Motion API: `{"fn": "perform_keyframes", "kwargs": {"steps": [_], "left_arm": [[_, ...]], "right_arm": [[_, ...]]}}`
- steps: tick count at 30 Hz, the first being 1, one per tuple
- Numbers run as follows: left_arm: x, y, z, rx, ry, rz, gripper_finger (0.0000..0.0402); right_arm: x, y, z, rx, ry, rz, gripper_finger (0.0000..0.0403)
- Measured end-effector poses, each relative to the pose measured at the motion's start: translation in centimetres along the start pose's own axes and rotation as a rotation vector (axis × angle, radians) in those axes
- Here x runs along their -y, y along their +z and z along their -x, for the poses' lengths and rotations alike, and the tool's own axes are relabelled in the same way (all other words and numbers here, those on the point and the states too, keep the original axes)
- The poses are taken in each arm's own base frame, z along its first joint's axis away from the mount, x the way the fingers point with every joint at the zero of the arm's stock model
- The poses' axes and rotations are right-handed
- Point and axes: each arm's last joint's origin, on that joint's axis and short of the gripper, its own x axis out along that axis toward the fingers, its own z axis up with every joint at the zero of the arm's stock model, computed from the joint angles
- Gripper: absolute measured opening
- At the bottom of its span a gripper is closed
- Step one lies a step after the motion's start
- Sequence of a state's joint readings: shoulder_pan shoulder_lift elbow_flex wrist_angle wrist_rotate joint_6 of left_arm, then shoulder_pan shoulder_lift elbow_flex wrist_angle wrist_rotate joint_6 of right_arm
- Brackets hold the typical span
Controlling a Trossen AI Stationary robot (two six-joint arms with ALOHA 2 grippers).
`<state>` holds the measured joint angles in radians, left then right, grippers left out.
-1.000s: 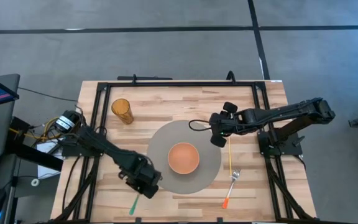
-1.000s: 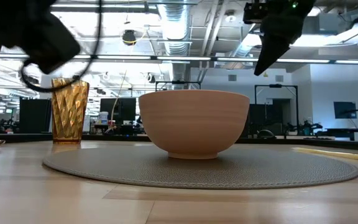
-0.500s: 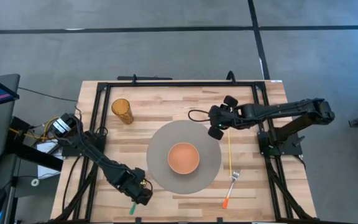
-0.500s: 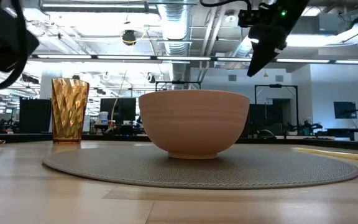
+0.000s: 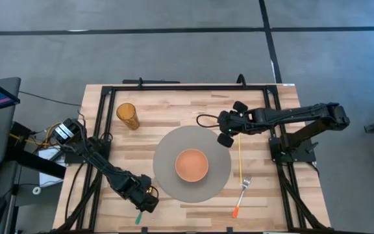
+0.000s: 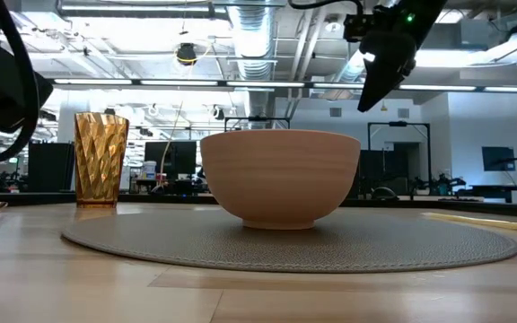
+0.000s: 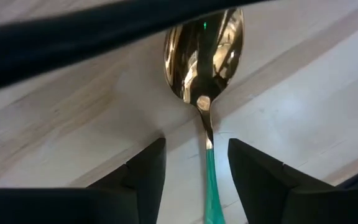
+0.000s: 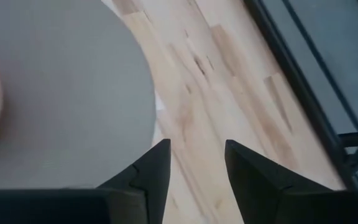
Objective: Pick & Place Utensil
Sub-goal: Put the green spoon into the pink bowl
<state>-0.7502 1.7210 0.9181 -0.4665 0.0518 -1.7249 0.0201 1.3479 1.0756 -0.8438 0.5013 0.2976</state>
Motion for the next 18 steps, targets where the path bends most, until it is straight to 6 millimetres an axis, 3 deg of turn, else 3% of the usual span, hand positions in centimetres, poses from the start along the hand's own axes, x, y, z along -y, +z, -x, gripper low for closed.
{"fn": "perform_keyframes", "kwargs": {"steps": [7,18], "left_arm": [[-0.33,0.00,-0.23,0.000,-0.007,-0.002,0.0152],[-0.24,0.85,-0.32,0.010,-0.011,-0.011,0.0014]], "right_arm": [[-0.15,-0.05,0.07,-0.001,0.010,-0.003,0.0140],[-0.15,-0.05,0.07,-0.001,0.010,-0.004,0.0138]]}}
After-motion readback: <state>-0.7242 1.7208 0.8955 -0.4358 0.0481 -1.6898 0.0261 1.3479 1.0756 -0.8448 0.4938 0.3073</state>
